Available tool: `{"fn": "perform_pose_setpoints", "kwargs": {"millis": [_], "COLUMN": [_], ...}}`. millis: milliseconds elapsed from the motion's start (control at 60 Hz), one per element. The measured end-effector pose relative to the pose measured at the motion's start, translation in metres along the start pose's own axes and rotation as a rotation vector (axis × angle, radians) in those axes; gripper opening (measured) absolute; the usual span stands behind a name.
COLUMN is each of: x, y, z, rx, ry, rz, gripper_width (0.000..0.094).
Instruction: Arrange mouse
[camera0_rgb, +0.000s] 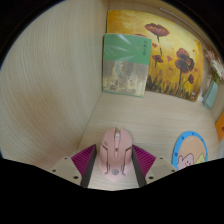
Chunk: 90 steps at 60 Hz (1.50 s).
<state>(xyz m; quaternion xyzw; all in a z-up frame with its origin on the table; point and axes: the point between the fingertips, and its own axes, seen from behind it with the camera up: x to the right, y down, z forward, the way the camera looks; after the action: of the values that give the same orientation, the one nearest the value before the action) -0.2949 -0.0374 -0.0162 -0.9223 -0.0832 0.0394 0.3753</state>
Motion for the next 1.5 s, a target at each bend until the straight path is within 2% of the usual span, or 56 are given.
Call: {"fn": "perform_pose_setpoints", "kwargs": {"millis": [67, 100, 250, 317, 433, 483, 583, 750, 833, 900, 1050, 1183, 1333, 1500], "x": [0.001, 0.005, 0.007, 0.007, 0.007, 0.007, 0.019, 0.089, 0.136, 0.171, 0.241, 0.271, 0.264, 0.264], "y": [-0.002, -0.003, -0.001, -0.002, -0.005, -0.019, -0.079, -0.191, -0.225, -0.234, -0.196, -0.107, -0.007, 0.040], "z": [0.002, 0.001, 0.003, 0.003, 0.001, -0.010, -0.044, -0.128, -0.167, -0.189, -0.201, -0.156, -0.103, -0.074], "rx": [-0.001, 0.001, 0.001, -0.019, -0.059, -0.044, 0.052, 0.253, 0.329, 0.352, 0.337, 0.171, -0.021, -0.094], "ry": [0.009, 0.019, 0.028, 0.028, 0.009, -0.012, -0.027, 0.053, 0.099, 0.128, 0.181, 0.174, 0.123, 0.136], "rz": [0.003, 0.013, 0.031, 0.025, 0.027, 0.022, 0.008, 0.009, 0.006, -0.002, 0.059, 0.074, 0.090, 0.092], "gripper_width": [0.0616, 0.0533, 0.0391, 0.0349, 0.0348, 0.0349, 0.0349, 0.0350, 0.0349, 0.0350, 0.0349, 0.0347, 0.0346, 0.0363]}}
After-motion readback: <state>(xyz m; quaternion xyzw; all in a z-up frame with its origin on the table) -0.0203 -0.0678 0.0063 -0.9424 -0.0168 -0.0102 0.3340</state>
